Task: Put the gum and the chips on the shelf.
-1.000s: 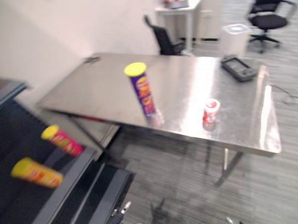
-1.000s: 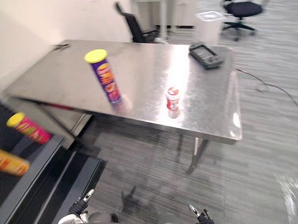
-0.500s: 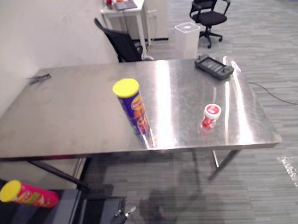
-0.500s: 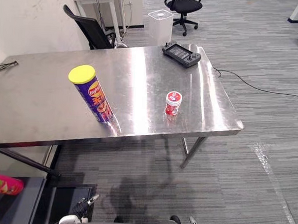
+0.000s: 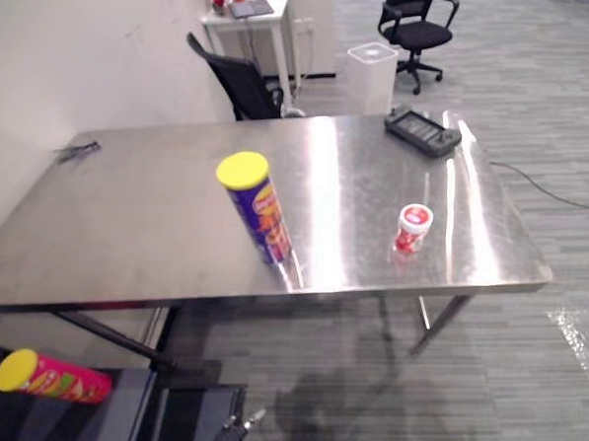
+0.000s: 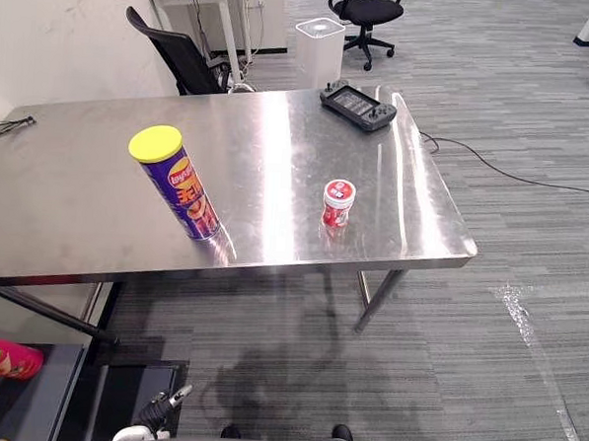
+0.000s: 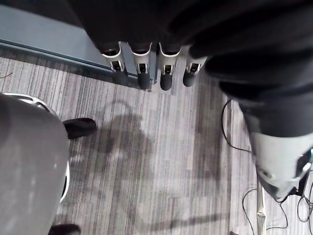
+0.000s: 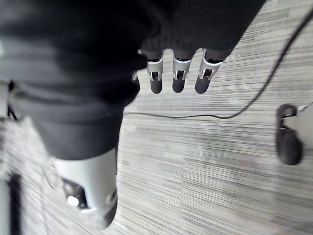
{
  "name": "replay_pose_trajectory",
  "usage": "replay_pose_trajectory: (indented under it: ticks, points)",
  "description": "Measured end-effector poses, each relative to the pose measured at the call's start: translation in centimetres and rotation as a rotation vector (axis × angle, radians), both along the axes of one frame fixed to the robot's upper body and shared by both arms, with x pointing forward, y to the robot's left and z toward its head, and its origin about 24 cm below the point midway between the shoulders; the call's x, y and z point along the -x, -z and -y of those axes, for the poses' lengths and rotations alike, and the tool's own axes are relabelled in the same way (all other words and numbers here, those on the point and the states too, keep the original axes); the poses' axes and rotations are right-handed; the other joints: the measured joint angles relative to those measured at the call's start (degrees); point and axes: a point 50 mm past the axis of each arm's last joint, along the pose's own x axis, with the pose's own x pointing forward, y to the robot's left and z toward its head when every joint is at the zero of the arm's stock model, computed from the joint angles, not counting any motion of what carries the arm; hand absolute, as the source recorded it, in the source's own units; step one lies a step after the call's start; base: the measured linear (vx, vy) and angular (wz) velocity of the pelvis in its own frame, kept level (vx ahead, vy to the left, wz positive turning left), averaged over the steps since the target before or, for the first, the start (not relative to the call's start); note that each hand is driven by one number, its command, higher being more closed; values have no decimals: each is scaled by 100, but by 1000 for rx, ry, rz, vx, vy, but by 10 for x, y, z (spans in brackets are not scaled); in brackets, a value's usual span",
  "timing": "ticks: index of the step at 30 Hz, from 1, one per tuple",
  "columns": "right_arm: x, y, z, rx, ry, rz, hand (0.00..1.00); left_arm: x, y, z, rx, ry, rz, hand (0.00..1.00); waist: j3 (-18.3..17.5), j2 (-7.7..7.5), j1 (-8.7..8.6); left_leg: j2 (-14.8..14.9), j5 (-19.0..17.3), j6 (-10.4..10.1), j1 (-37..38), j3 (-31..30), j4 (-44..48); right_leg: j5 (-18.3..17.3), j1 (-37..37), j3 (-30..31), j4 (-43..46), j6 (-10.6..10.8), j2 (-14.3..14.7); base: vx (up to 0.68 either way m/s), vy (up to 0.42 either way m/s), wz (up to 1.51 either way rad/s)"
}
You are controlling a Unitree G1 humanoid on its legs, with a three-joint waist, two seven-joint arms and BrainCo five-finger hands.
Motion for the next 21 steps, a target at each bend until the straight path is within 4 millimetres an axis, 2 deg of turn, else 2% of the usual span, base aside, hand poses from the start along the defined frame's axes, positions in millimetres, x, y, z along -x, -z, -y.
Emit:
replay_pose_trajectory:
  ticks: [2,3,4,5,6,7,8,10,11,14,17,21]
  points:
    - [-22,-23,29,130,36,62,0,1,0,-1,1,-20,-1,0,-6,-55,1,4,6,2,-33,39,7,21,-66,50,-1,4,3,-7,-22,-8]
    - [-29,-32,38,182,20,70,0,1,0,-2,1,-23,-1,0,-8,-61,-3,2,6,2,-29,43,14,23,-66,54,0,6,2,5,-22,-7]
    - [-44,-55,54,305,-26,96,0,1,0,-3,0,-36,1,0,-7,-65,-10,1,4,0,-16,54,26,24,-67,64,1,7,1,10,-16,-3]
    - [-52,-67,61,368,-47,108,0,1,0,-4,-1,-47,2,0,-7,-65,-13,2,2,-2,-15,58,31,25,-72,68,2,9,1,11,-26,-4]
    - [-69,-95,71,497,-89,137,0,1,-1,-6,-4,-64,8,0,-6,-66,-15,4,0,-6,-18,61,33,26,-78,73,2,12,1,3,-33,-2]
    - [-88,-124,77,638,-148,145,0,0,-1,-6,-8,-65,13,0,-7,-65,-16,11,-1,-6,-23,63,33,29,-82,75,3,17,6,-1,-37,-2]
    - [-97,-138,77,702,-177,157,0,-1,-2,-6,-8,-65,15,0,-7,-65,-16,16,-1,-6,-24,65,33,29,-85,78,3,17,10,-14,-38,-2]
    - [-132,-184,64,938,-333,186,0,-2,-2,-6,-8,-60,21,0,-24,-89,-11,46,3,-13,-57,67,32,29,-139,83,18,17,40,-27,-43,-2]
    - [-140,-194,58,990,-377,193,0,-2,-2,-6,-8,-59,21,0,-42,-94,-8,52,10,-19,-91,66,32,30,-171,84,20,17,47,-32,-51,0]
    - [-170,-234,25,1207,-571,270,0,-2,-3,-5,-7,-52,36,0,-73,-105,3,103,32,-38,-179,66,-7,37,-273,107,73,16,99,-21,-50,0]
    - [-186,-249,-1,1300,-761,348,0,5,-1,-4,7,-42,17,0,-77,-125,12,201,48,-49,-180,52,30,215,-273,43,71,-35,220,14,-40,-2]
    - [-199,-246,-29,1304,-987,430,0,6,-1,-3,27,-30,15,0,-84,-145,39,226,58,-36,-182,44,32,403,-246,-92,-11,-31,239,0,-10,0]
